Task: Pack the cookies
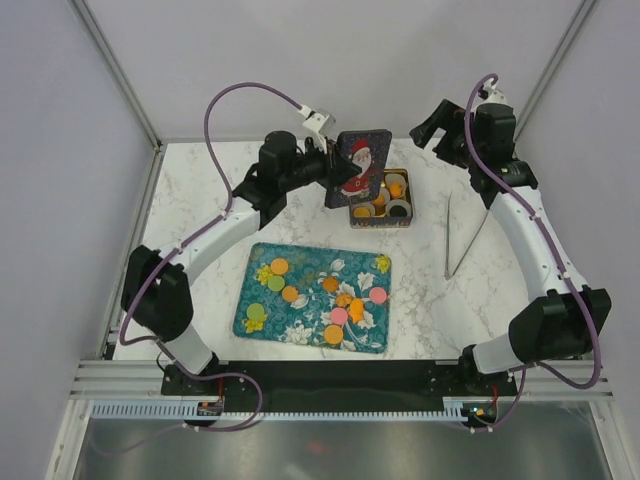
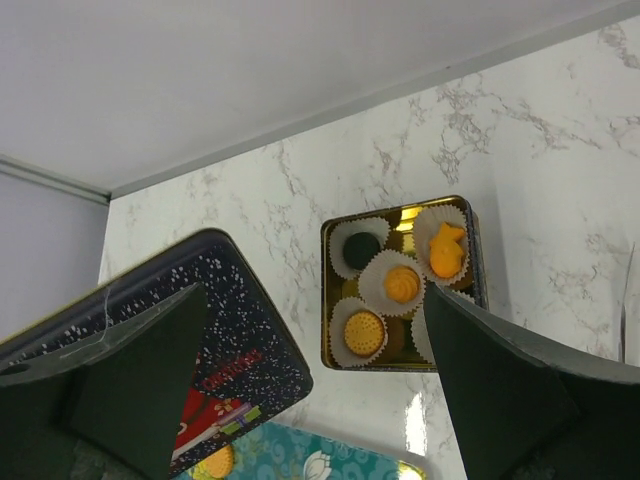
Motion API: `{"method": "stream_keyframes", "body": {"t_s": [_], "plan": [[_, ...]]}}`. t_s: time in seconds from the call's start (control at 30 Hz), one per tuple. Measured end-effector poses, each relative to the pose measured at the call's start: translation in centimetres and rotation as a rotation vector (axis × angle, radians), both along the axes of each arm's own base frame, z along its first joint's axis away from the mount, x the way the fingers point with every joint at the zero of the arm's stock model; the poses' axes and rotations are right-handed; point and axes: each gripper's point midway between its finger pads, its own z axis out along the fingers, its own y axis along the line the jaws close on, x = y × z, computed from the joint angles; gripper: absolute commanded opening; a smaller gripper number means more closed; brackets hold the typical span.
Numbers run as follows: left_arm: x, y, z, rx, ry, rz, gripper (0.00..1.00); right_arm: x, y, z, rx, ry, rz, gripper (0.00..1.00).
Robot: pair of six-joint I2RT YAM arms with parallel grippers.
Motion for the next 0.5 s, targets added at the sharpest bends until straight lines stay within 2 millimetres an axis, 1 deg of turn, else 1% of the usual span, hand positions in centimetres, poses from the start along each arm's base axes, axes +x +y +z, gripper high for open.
{"method": "stream_keyframes", "body": {"t_s": [0.1,0.17,0.3,0.4,0.5], "plan": [[1.2,-0.4,-0.3,-0.115,0.147,-0.062,0.02,0.6,0.3,-2.7,-0.009,0.038,0.024,0.98],[1.8,-0.9,-1.5,-0.176,0.260,-0.107,0.02,1.2,0.6,-4.8,-0.015,0.069,0.046,0.98],[3.3,-1.7,-5.1,-0.280,0.474,-0.165,0.02,2.2,0.9,-8.6,-0.012,0.124,0.072,0.98],[4.7,-2.0,-8.0,-0.354,0.622,-0.181,0.02,3.0,0.4,-10.4,-0.005,0.146,0.070,0.98],[6.3,-2.5,-10.3,-0.418,0.730,-0.192,0.02,4.0,-0.1,-11.3,0.007,0.139,0.068,0.98]]}}
